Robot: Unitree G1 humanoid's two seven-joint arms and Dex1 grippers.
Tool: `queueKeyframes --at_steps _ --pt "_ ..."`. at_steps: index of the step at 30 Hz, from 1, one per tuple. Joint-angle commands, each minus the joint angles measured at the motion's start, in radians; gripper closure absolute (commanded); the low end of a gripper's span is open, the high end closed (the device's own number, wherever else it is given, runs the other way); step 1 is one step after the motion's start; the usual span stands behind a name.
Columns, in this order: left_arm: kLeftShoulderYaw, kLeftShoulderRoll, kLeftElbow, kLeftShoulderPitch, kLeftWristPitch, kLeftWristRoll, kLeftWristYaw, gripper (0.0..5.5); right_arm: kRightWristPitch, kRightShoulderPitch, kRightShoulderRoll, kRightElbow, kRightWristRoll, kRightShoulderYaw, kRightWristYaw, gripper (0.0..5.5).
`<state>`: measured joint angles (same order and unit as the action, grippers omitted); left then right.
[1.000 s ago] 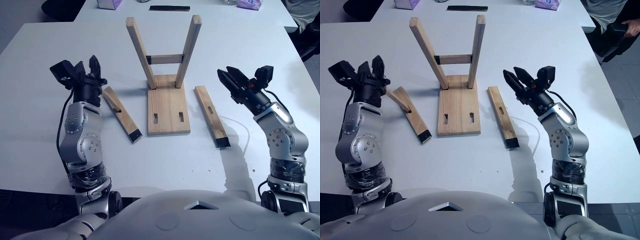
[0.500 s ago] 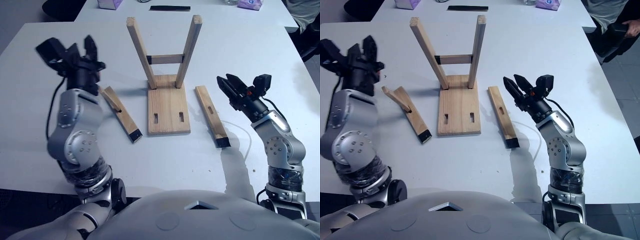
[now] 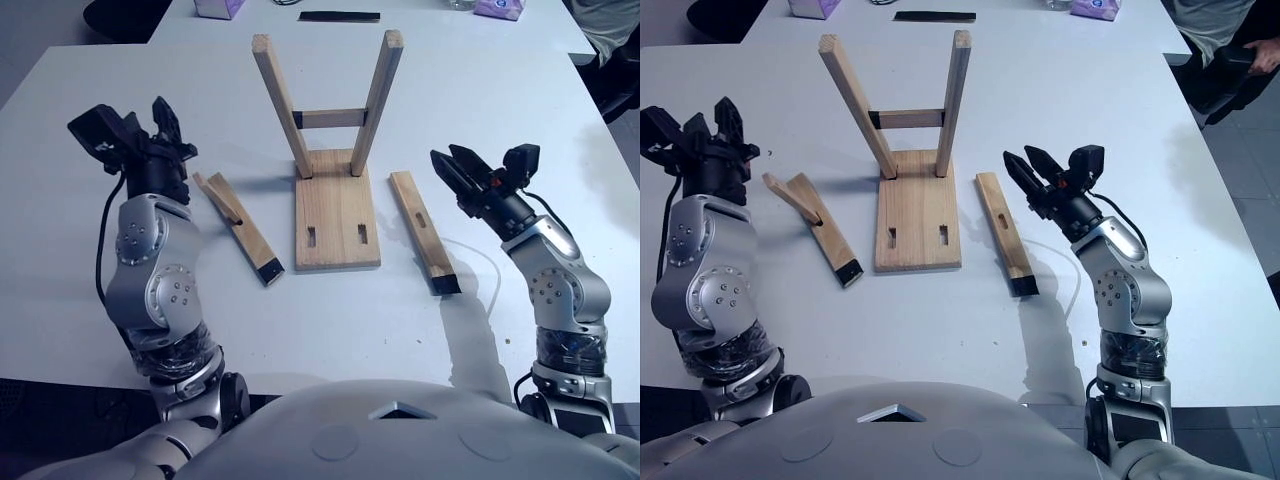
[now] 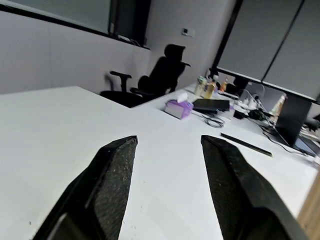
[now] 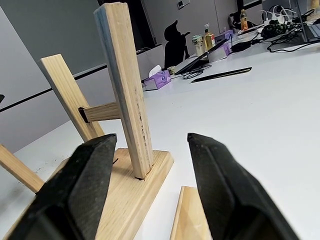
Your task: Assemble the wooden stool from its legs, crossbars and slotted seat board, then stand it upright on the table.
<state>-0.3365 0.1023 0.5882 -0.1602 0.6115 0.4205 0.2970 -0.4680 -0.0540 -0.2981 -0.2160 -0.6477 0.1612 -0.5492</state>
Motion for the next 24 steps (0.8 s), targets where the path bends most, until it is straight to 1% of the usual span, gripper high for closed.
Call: queueKeyframes --at_steps 1,6,15,21,24 --pt "0.021 -0.01 -0.029 -0.02 -0.019 -0.021 -0.016 3.13 0.007 -0.016 -0.002 0.003 0.006 0.001 -0.001 2.88" --pt "0.04 -0.025 -0.044 -0.002 -0.042 -0.04 -0.03 3.13 0.009 -0.035 -0.005 0.023 0.011 -0.004 -0.008 2.88" --pt "0.058 -0.076 -0.201 0.082 -0.103 -0.084 -0.058 3.13 0.014 -0.087 0.001 0.079 0.027 -0.024 -0.033 2.88" --pt "0.057 -0.058 -0.127 0.091 -0.168 -0.133 -0.057 3.13 0.016 -0.086 0.004 0.084 0.028 -0.024 -0.039 2.88" --pt "0.011 -0.043 -0.037 0.058 -0.143 -0.147 -0.011 3.13 0.016 -0.08 0.005 0.085 0.027 -0.022 -0.039 2.88"
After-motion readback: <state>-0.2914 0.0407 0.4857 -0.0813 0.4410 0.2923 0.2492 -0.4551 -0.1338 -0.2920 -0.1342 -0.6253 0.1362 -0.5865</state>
